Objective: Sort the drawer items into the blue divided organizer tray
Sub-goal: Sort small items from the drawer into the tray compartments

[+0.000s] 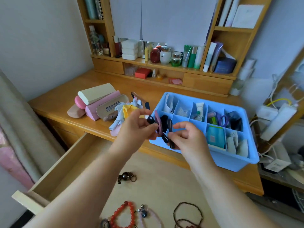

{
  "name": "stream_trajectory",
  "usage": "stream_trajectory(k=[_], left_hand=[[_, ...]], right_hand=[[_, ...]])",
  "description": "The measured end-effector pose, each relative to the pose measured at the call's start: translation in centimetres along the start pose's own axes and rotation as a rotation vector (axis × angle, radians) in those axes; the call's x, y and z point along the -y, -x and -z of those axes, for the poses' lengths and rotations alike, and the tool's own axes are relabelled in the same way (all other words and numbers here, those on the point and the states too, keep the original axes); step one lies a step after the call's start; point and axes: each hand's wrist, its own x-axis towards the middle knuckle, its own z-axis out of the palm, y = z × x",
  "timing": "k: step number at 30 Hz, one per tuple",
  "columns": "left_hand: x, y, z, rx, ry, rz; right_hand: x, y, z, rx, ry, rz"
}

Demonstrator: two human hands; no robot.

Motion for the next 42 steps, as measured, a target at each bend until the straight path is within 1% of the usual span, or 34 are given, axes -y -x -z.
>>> stream_trajectory(k=[1, 2, 3, 5, 6, 7, 9, 11, 13, 14, 15, 16, 18, 20, 23, 24, 25, 26, 27, 28, 29, 30, 31, 32, 33, 34, 35, 36, 37, 38, 39, 40, 42], left_hand=[[-0.8, -1.7, 0.1, -0.052, -0.156, -0.055], [-1.5, -3.5, 0.2, -0.07, -0.325, -0.094], [-1.9, -5.1, 0.1, -0.044, -0.478, -0.104], [-2.0, -7.8, -0.5, 0.078, -0.763, -0.055], [-1.7, -8.9, -0.9, 0.144, -0.88, -0.017], [-1.4, -9.6, -1.3, 0.193, -0.936, 0.023], [-0.5, -10.4, -1.9, 0.224, -0.884, 0.079], [0.3, -10.4, -1.9, 0.172, -0.829, 0.055], [1.1, -9.8, -1.5, 0.064, -0.824, -0.08], [1.5, -9.2, -1.2, 0.009, -0.795, -0.168], [1.9, -8.3, -1.0, -0.003, -0.748, -0.25], [2.3, -7.4, -0.8, 0.041, -0.716, -0.325], [3.4, -6.0, -0.6, 0.202, -0.773, -0.443], [4.3, -5.2, -0.4, 0.299, -0.9, -0.429], [4.5, -5.2, -0.3, 0.343, -1.164, -0.403], [4.2, -5.0, -0.3, 0.332, -1.232, -0.399], [3.9, -4.8, -0.1, 0.299, -1.239, -0.399], [3.5, -4.5, 0.2, 0.246, -1.185, -0.414], [3.4, -3.8, 0.5, 0.174, -1.079, -0.454], [3.5, -2.9, 1.0, 0.096, -0.965, -0.508], [3.9, -1.7, 1.6, 0.014, -0.872, -0.547], [4.5, -0.3, 2.3, -0.06, -0.814, -0.56], [5.4, 1.1, 3.0, -0.106, -0.792, -0.543], [6.5, 2.6, 3.7, -0.11, -0.784, -0.502], [7.9, 4.1, 4.2, -0.066, -0.78, -0.411], [9.3, 5.6, 4.5, 0.018, -0.79, -0.271], [10.8, 7.0, 4.7, 0.129, -0.82, -0.105], [12.4, 8.2, 4.7, 0.25, -0.876, 0.054], [14.0, 9.3, 4.6, 0.362, -0.964, 0.186], [15.3, 10.1, 4.3, 0.457, -1.067, 0.284], [16.2, 10.8, 4.0, 0.536, -1.175, 0.355], [16.8, 11.3, 3.6, 0.592, -1.269, 0.401], [17.6, 11.7, 2.9, 0.651, -1.382, 0.43]], right_hand=[[0.6, -1.4, 0.1, -0.069, 0.099, 0.07], [1.1, -2.7, 0.2, -0.116, 0.177, 0.12], [1.4, -4.0, 0.1, -0.139, 0.23, 0.143], [1.8, -6.1, -0.5, -0.126, 0.296, 0.117], [1.8, -6.9, -1.0, -0.091, 0.356, 0.086], [1.6, -7.7, -1.4, -0.029, 0.442, 0.046], [1.1, -8.4, -2.0, 0.089, 0.563, -0.011], [0.6, -8.3, -1.9, 0.1, 0.505, 0.003], [0.1, -7.7, -1.3, 0.064, 0.361, 0.051], [-0.3, -7.2, -1.0, 0.047, 0.33, 0.079], [-0.6, -6.7, -0.7, 0.037, 0.359, 0.114], [-0.9, -6.4, -0.5, 0.04, 0.432, 0.151], [-1.1, -5.8, -0.3, 0.078, 0.639, 0.229], [-1.2, -5.4, -0.2, 0.167, 0.794, 0.312], [-1.1, -4.9, -0.1, 0.314, 1.037, 0.454], [-1.1, -4.9, -0.1, 0.361, 1.086, 0.47], [-1.0, -4.8, -0.1, 0.411, 1.115, 0.461], [-0.8, -4.8, -0.1, 0.451, 1.132, 0.442], [-0.8, -4.7, -0.1, 0.465, 1.135, 0.439], [-0.8, -4.7, -0.1, 0.441, 1.11, 0.463], [-0.8, -4.4, 0.1, 0.37, 1.057, 0.529], [-0.9, -3.9, 0.2, 0.257, 0.991, 0.628], [-1.2, -3.2, 0.4, 0.128, 0.928, 0.738], [-1.6, -2.1, 0.6, 0.021, 0.87, 0.834], [-2.3, -0.7, 0.8, -0.034, 0.826, 0.901], [-3.3, 0.9, 0.9, -0.023, 0.803, 0.928], [-4.7, 2.7, 1.0, 0.033, 0.795, 0.911], [-6.3, 4.6, 1.1, 0.125, 0.794, 0.842], [-8.0, 6.4, 1.1, 0.243, 0.796, 0.715], [-9.7, 8.2, 1.1, 0.368, 0.795, 0.558], [-11.3, 9.7, 1.1, 0.484, 0.803, 0.41], [-13.0, 11.0, 1.0, 0.578, 0.822, 0.3], [-15.7, 13.1, 0.3, 0.681, 0.842, 0.18]])
